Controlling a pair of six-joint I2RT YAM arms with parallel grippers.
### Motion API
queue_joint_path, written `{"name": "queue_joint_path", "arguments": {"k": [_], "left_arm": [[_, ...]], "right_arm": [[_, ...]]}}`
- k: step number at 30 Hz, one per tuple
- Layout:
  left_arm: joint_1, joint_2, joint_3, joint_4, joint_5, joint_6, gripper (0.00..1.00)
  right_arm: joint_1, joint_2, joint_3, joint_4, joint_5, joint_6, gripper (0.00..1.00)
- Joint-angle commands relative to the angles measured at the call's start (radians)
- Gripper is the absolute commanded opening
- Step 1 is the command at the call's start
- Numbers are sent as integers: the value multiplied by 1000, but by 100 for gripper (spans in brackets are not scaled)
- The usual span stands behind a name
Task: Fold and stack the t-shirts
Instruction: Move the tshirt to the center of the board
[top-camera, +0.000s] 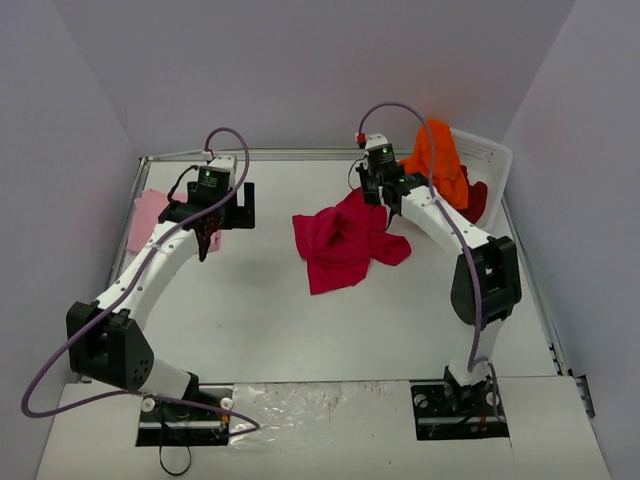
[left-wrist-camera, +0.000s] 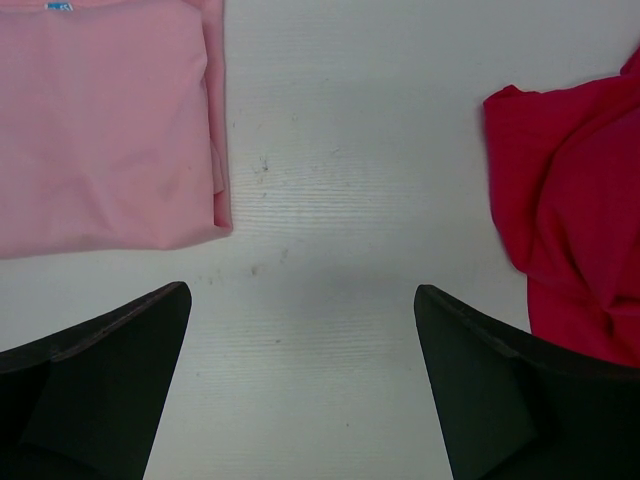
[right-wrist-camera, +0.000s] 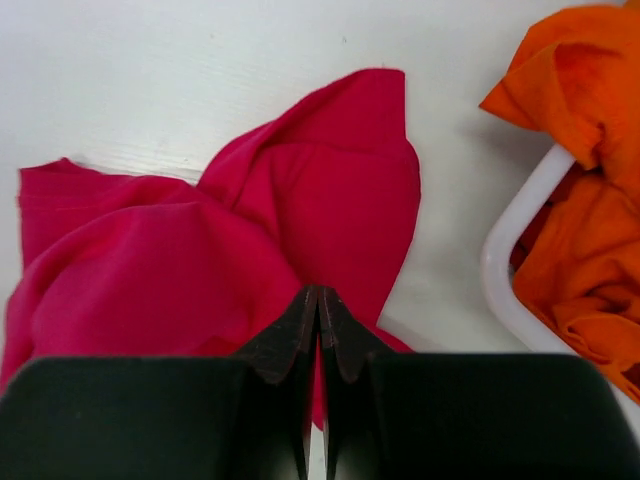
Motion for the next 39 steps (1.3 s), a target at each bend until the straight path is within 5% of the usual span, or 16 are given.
{"name": "queue_joint_path", "arguments": {"k": [1, 17, 39], "left_arm": [[-11, -18, 35, -9, -18, 12, 94], [-14, -20, 35, -10, -27, 12, 94], [-25, -11, 36, -12, -33, 17, 94]], "right_arm": [[-5, 55, 62, 0, 33, 33, 0], [-73, 204, 113, -8, 116, 74, 0], [-154, 207, 44, -9, 275, 146, 0]]}}
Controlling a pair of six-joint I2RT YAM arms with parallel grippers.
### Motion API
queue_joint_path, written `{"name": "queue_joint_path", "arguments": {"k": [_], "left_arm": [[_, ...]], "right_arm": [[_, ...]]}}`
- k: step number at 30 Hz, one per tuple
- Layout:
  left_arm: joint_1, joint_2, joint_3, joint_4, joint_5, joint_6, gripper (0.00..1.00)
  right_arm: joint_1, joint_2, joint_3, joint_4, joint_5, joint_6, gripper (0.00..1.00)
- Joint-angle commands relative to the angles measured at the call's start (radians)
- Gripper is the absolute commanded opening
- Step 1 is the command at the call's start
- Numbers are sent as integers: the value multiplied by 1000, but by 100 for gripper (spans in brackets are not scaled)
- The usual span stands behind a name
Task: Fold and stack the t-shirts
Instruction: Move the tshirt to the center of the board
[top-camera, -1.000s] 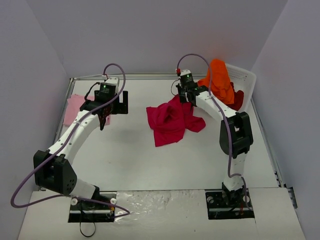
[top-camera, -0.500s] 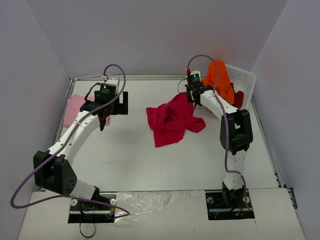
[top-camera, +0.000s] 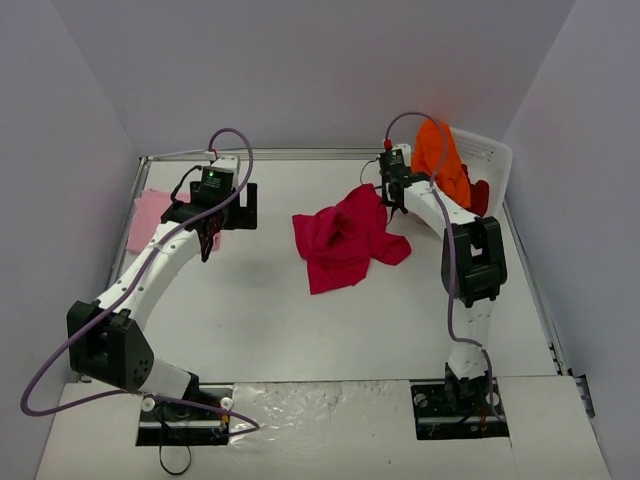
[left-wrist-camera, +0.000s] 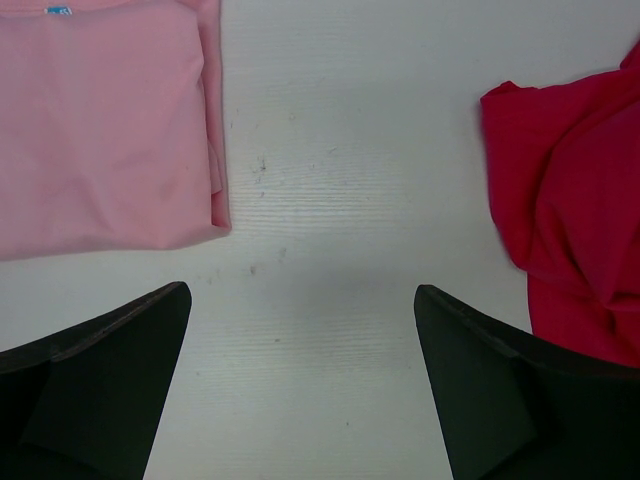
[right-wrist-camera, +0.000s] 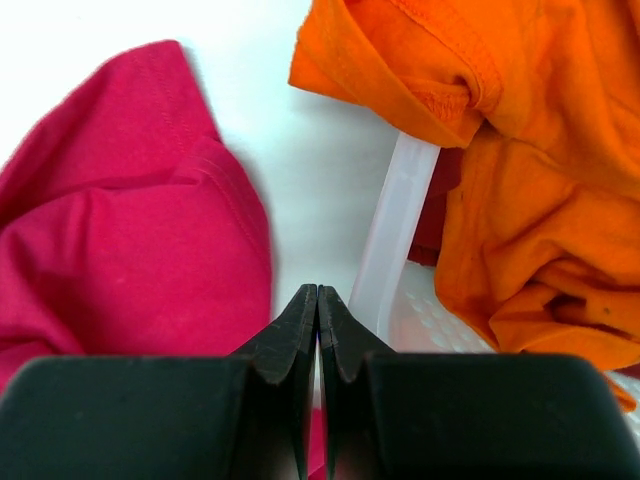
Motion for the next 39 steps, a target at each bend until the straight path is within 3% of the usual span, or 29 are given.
{"name": "queue_joint_path", "arguments": {"k": [1, 21, 39], "left_arm": [[-6, -9, 36, -10, -11, 12, 94], [-25, 0, 37, -12, -17, 15, 94], [-37, -12, 33, -10, -48, 21, 94]], "right_arm": [[-25, -44, -27, -16, 94, 37, 0], [-69, -122, -71, -131, 298, 151, 0], [-105, -193, -120, -135, 191, 134, 0]]}}
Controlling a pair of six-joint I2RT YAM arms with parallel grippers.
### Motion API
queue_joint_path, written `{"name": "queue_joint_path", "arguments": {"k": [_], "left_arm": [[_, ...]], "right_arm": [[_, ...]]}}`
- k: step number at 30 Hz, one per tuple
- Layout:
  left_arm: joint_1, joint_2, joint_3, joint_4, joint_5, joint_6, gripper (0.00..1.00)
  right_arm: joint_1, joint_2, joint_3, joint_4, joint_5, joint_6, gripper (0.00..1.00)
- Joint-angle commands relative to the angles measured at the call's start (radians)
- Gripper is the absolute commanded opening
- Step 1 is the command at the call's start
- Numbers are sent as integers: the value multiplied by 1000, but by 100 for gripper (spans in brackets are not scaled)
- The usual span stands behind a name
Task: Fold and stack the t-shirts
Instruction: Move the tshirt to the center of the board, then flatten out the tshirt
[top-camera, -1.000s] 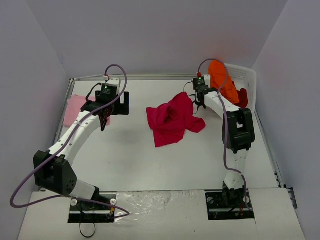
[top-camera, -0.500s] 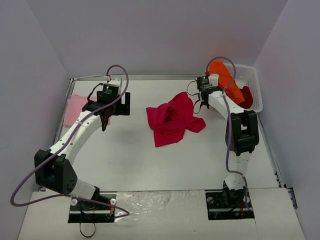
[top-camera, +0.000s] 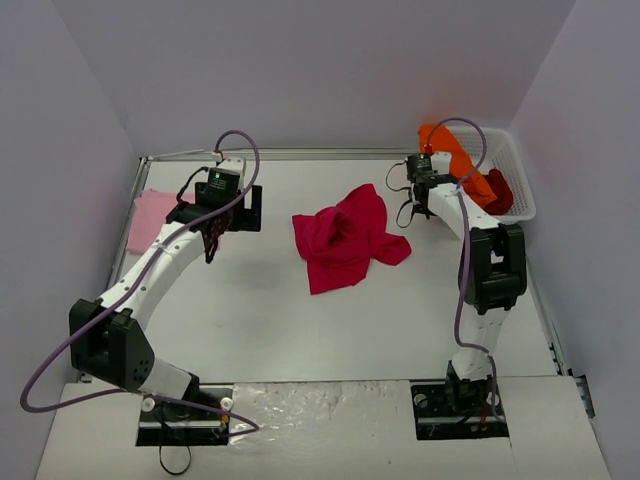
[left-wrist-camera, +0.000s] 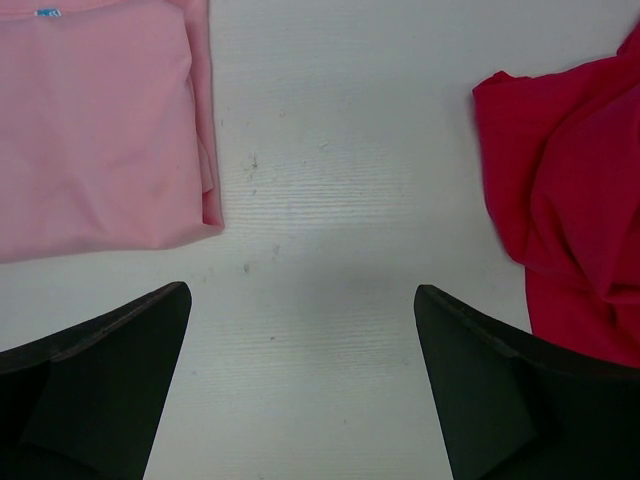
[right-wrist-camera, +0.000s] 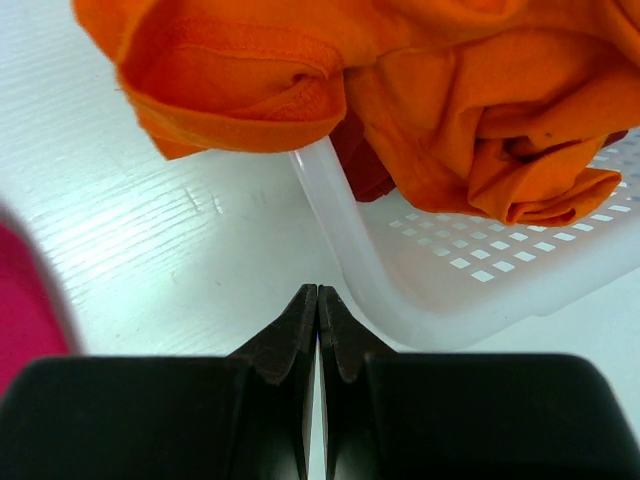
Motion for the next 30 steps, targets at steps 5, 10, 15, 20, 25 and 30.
{"name": "queue_joint_path", "arguments": {"k": [5, 10, 15, 20, 25, 30], "left_arm": [[-5, -33, 31, -2, -53, 16, 94], [-4, -55, 21, 2, -91, -4, 94], [-2, -58, 20, -1, -110, -1, 94], [-2, -44, 33, -16, -114, -5, 94], [-2, -44, 34, -25, -114, -5, 94], [-2, -42, 34, -27, -119, -5, 94]], "right_arm": [[57, -192, -29, 9, -268, -112, 9], [131, -284, -78, 45, -434, -134, 35], [254, -281, -90, 52, -541, -192, 49], [338, -215, -75, 55, -621, -221, 49], [421, -120, -28, 55, -636, -246, 49], [464, -39, 12, 57, -641, -250, 49]]}}
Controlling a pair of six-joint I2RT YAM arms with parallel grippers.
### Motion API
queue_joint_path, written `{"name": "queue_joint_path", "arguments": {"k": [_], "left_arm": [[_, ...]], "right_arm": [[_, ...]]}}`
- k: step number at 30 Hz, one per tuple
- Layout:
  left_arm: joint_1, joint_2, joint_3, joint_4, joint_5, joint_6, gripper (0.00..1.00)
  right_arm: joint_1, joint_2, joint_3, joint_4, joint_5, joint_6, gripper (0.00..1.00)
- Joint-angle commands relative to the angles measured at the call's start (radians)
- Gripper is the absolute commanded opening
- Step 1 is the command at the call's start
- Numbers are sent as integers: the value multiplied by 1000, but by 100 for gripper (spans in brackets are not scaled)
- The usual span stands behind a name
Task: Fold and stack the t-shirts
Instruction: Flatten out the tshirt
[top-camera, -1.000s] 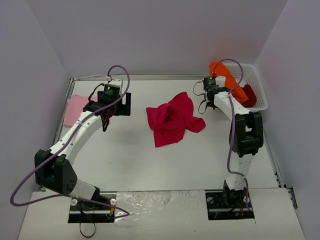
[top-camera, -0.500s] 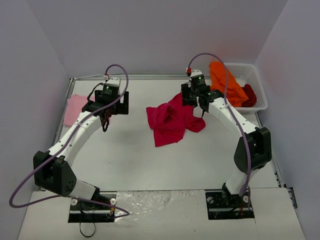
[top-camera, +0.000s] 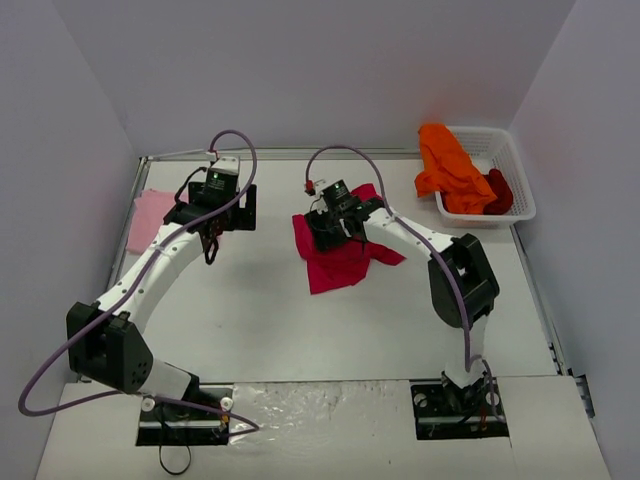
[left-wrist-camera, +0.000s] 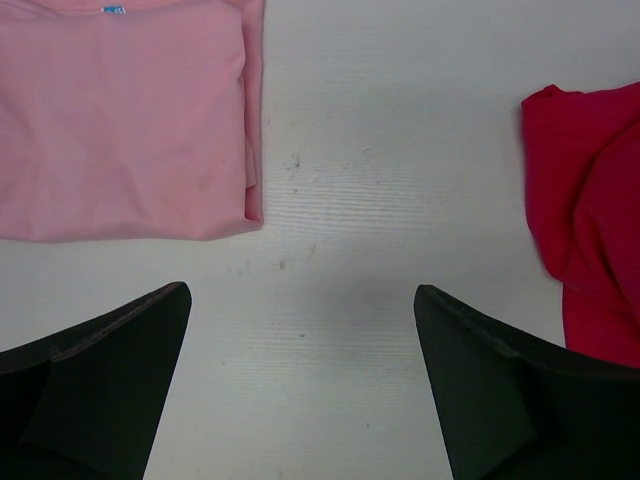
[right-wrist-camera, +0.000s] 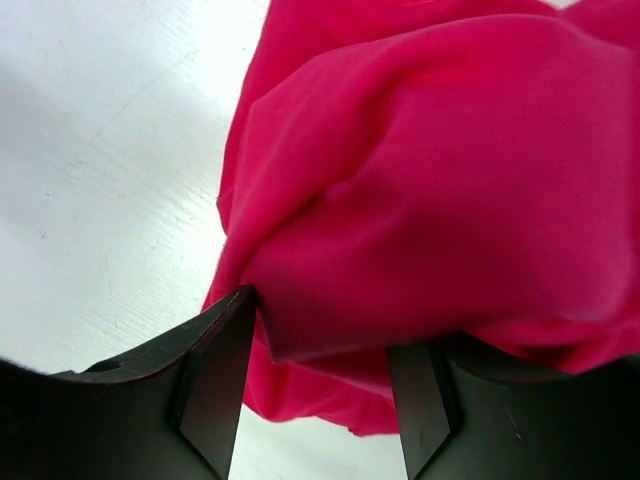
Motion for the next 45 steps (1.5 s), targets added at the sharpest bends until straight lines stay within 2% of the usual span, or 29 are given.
{"name": "queue_joint_path", "arguments": {"k": [1, 2, 3, 4, 5, 6, 10, 13, 18, 19, 20, 21, 22, 24, 28, 32, 37, 38, 39, 40, 41, 43, 45], "left_arm": [[-1, -26, 36, -11, -25, -4, 94], [-1, -26, 37, -14, -25, -4, 95], [-2, -24, 37, -13, -25, -4, 94], [-1, -23, 36, -13, -25, -4, 94], [-1, -23, 37, -14, -23, -4, 94], [-1, -21, 37, -13, -23, -5, 94], [-1, -18, 40, -10, -17, -4, 94], [-1, -23, 39, -7, -11, -4, 96], [-1, -39, 33, 2, -14, -7, 100], [-1, -42, 28, 7, -13, -7, 98], [-1, -47, 27, 9, -11, -7, 92], [-1, -50, 25, 9, -2, -7, 86], [-1, -52, 24, 15, 4, -7, 84], [-1, -56, 24, 18, 18, -8, 84], [-1, -59, 22, 21, 27, -10, 84], [-1, -59, 20, 22, 35, -13, 89], [-2, -46, 24, 15, 50, -13, 89], [-2, -42, 25, 12, 53, -13, 90], [-4, -39, 27, 10, 53, -14, 91], [-2, -39, 28, 9, 55, -13, 93], [-4, -38, 30, 9, 55, -10, 95], [-4, -36, 30, 9, 56, -11, 96], [-4, -35, 30, 10, 64, -11, 96]], "right_arm": [[26, 29, 63, -5, -19, -18, 49], [30, 52, 69, -5, -19, -18, 49], [35, 62, 77, -4, -19, -18, 44], [46, 72, 83, -7, -12, -15, 24], [50, 82, 87, -5, -3, -13, 9], [56, 82, 92, -7, 7, -10, 0], [107, 32, 116, -17, 43, -12, 0], [165, -45, 196, -70, 79, -10, 0], [217, -236, 262, -99, 226, 14, 0], [216, -291, 264, -99, 252, 16, 0], [213, -316, 262, -99, 317, 19, 0], [208, -339, 258, -100, 350, 21, 0], [202, -377, 242, -99, 372, 16, 0], [159, -408, 216, -100, 450, 17, 0], [24, -459, 127, -96, 424, 39, 0], [-49, -427, 23, -90, 436, 50, 0], [-62, -321, -29, -87, 474, 60, 0], [-62, -304, -29, -90, 487, 65, 27], [-62, -292, -29, -93, 499, 73, 38], [-62, -278, -29, -93, 508, 82, 42], [-62, -280, -29, -93, 511, 96, 54], [-62, -284, -20, -90, 501, 97, 62], [-62, -289, -14, -91, 496, 90, 61]]}}
